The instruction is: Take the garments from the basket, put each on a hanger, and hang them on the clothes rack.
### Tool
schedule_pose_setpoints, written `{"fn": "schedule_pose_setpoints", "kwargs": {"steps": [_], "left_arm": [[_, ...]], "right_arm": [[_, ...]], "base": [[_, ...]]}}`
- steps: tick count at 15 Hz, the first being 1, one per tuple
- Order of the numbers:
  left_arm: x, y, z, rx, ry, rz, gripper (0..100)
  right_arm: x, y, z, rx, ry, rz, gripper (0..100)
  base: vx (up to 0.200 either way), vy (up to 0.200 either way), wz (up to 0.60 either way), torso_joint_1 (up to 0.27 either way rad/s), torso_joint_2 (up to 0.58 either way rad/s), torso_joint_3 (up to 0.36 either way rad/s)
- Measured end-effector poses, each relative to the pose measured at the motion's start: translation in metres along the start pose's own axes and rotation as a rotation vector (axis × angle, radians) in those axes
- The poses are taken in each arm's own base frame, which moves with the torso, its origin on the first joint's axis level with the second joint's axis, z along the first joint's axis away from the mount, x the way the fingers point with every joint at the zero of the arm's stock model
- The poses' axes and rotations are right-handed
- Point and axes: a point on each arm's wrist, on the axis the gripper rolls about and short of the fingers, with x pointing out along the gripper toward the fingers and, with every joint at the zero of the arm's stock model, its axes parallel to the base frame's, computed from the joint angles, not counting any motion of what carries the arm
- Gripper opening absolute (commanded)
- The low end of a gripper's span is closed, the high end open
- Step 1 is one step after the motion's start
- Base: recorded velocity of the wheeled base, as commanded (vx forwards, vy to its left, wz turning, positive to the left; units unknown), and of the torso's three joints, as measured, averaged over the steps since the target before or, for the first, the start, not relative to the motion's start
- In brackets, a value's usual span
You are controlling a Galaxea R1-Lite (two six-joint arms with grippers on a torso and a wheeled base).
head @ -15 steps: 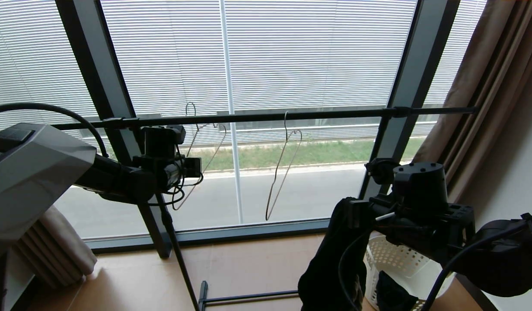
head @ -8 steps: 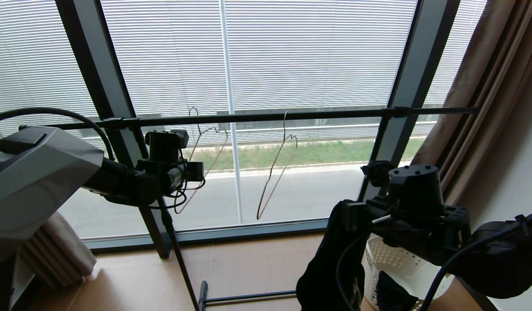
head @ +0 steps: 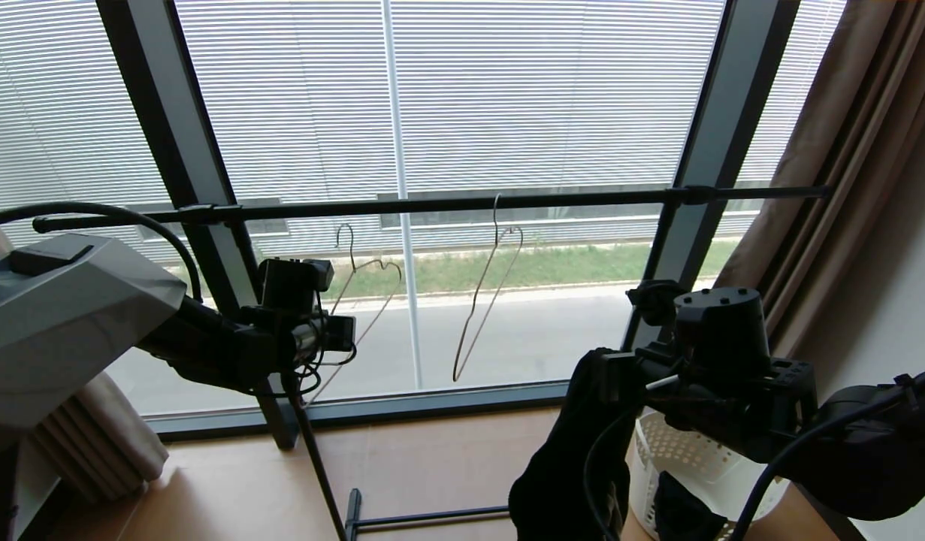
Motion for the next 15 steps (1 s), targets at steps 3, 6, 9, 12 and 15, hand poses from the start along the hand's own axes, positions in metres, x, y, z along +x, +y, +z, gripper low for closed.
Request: {"fn": "schedule_pose_setpoints", "kwargs": {"steps": [3,6,9,12,15], "left_arm": [[-0.023,-0.006,-0.024,0.023,0.013,-0.026,0],[-0.061,-0.007,-0.049,0.062,0.016,-0.051,0],[-0.108,-0.007,-0.068,0.101,-0.001,-0.087,0],[-0.16,-0.004,-0.086,0.138,-0.036,-0.133,0],[-0.2,-0.004,-0.095,0.148,-0.149,-0.195,0]], "right_arm": [[-0.001,0.0,0.001,-0.005,-0.009,-0.015,0],[-0.002,-0.001,0.002,-0.026,-0.025,-0.056,0],[-0.006,-0.002,0.005,-0.056,-0.037,-0.064,0],[-0.012,-0.008,0.003,-0.175,-0.064,-0.24,0],[-0.015,-0.011,-0.002,-0.289,-0.047,-0.318,0]], "base": [[0.0,0.0,0.0,0.0,0.0,0.0],[0.0,0.0,0.0,0.0,0.0,0.0],[0.0,0.0,0.0,0.0,0.0,0.0],[0.0,0.0,0.0,0.0,0.0,0.0],[0.0,0.0,0.0,0.0,0.0,0.0]]}}
